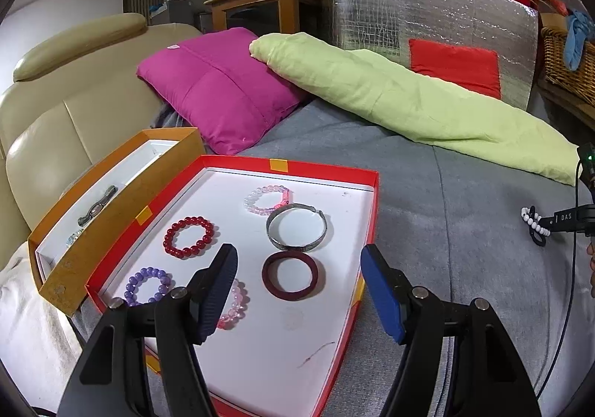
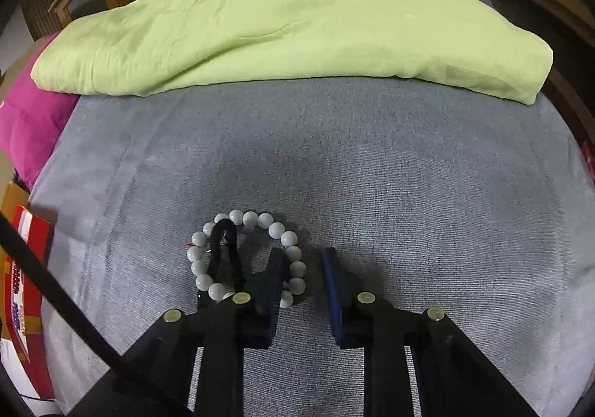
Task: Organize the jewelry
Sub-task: 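Grasp the white bead bracelet with the right tool and lift it, then grasp the black hair tie with the left tool while the right tool holds the white bracelet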
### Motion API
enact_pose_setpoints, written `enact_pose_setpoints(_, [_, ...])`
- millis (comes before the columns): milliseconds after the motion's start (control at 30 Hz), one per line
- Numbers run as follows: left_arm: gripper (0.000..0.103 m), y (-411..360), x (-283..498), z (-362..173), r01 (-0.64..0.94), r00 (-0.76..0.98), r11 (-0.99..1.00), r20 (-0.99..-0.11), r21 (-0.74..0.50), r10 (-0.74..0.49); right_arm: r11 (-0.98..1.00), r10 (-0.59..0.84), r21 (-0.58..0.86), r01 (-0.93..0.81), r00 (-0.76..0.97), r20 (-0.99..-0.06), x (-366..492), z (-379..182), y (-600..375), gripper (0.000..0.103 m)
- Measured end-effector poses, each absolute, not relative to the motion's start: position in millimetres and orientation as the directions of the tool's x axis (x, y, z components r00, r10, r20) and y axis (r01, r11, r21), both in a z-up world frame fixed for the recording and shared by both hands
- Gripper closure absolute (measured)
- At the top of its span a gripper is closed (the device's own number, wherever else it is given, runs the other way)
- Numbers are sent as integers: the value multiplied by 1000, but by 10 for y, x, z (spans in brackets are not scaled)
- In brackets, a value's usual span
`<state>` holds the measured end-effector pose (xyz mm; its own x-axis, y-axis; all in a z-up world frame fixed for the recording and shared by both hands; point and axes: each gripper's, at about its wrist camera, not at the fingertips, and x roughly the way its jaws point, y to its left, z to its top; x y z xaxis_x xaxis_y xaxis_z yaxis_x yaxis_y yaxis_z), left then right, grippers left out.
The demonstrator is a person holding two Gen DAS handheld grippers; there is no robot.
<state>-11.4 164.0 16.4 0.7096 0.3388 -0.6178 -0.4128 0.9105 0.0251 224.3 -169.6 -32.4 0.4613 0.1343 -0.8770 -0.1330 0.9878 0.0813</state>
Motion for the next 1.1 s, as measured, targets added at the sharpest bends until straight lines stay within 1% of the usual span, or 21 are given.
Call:
enact_pose_setpoints(167, [33,1699,-129,157,-426,703,905,-626,7,336,989,108,46,-143,465,-879,2277,-353,-1638,79])
enact_pose_setpoints(267, [33,1701,-137,158,-426,703,905,-626,7,336,989,94,29,-143,472,-877,2284,-374,-1558,87])
enact_pose_setpoints(300, [33,1703,-137,158,-426,704,905,-626,7,336,990,92,28,-140,475,-875,2272,-371,-1557,92])
enact_pose_setpoints(567, [33,1724,-147,165,-430,706,903,-626,-8,330,988,141,87,-130,491,-860,2078,-282,-1701,93])
enact_pose_setpoints(900, [33,1610,-137,189,-409,719,913,-614,6,326,959,271,271,-88,575,-772,1509,83,-2293,93])
enact_pose_setpoints(967, [33,1567,-131,192,-401,723,916,-609,13,326,950,289,304,-74,576,-765,1403,72,-2408,93])
enact_pose_setpoints(1100, [33,1406,-84,193,-363,734,931,-605,34,308,949,281,312,-43,563,-777,1274,-78,-2572,93])
